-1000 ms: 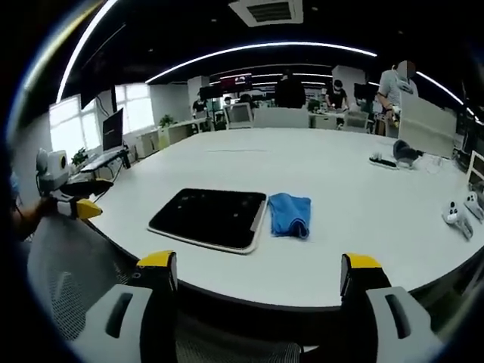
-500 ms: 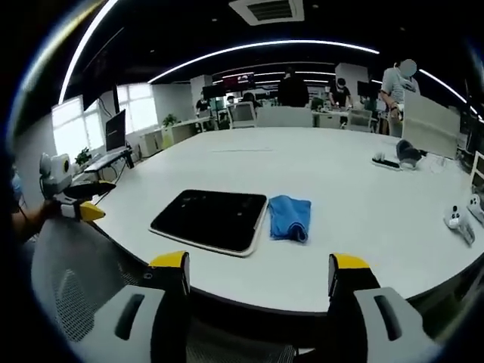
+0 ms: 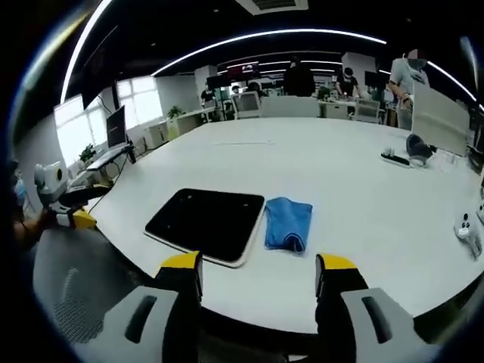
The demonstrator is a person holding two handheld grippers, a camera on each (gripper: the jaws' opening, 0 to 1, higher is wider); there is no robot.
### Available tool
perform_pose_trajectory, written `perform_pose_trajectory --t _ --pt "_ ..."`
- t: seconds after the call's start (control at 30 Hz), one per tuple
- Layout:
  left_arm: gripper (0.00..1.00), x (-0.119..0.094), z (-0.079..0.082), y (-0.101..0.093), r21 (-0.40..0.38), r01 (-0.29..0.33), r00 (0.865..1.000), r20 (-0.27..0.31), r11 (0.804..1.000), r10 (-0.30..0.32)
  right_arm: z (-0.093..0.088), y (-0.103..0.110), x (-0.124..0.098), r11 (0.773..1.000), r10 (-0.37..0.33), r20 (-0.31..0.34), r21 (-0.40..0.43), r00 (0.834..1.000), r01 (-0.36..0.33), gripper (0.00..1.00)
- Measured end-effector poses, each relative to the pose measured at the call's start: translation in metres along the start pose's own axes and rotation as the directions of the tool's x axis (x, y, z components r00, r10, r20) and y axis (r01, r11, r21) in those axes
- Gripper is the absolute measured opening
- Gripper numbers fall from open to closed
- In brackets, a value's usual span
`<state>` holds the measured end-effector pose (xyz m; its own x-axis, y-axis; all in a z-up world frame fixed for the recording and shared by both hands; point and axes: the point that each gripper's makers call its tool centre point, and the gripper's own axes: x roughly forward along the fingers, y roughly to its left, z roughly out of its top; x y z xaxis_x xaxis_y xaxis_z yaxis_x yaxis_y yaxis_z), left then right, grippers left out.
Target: Wipe the mirror surface with the cleaning cloth until all visible marks leave the cleaned area.
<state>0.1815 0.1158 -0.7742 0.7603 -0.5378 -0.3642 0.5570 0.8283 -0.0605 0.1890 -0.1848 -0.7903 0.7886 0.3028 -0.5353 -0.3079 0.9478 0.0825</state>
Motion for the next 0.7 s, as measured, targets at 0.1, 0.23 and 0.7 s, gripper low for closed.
perform_pose_trajectory --t 0.1,0.23,0.7 --pt "0.90 0.000 0.000 0.000 -0.001 0.000 1.000 0.000 1.000 0.000 0.010 -0.007 0.012 1.000 0.000 0.009 -0.016 1.000 0.000 0.56" --pt "0.90 0.000 0.000 0.000 -0.002 0.001 1.000 -0.002 1.000 -0.001 0.018 -0.006 0.020 0.999 0.003 0.006 -0.041 1.000 -0.002 0.51" --pt "0.90 0.000 0.000 0.000 0.003 -0.001 1.000 0.002 1.000 0.001 0.036 -0.020 0.046 0.988 -0.028 -0.026 -0.155 0.999 0.023 0.45"
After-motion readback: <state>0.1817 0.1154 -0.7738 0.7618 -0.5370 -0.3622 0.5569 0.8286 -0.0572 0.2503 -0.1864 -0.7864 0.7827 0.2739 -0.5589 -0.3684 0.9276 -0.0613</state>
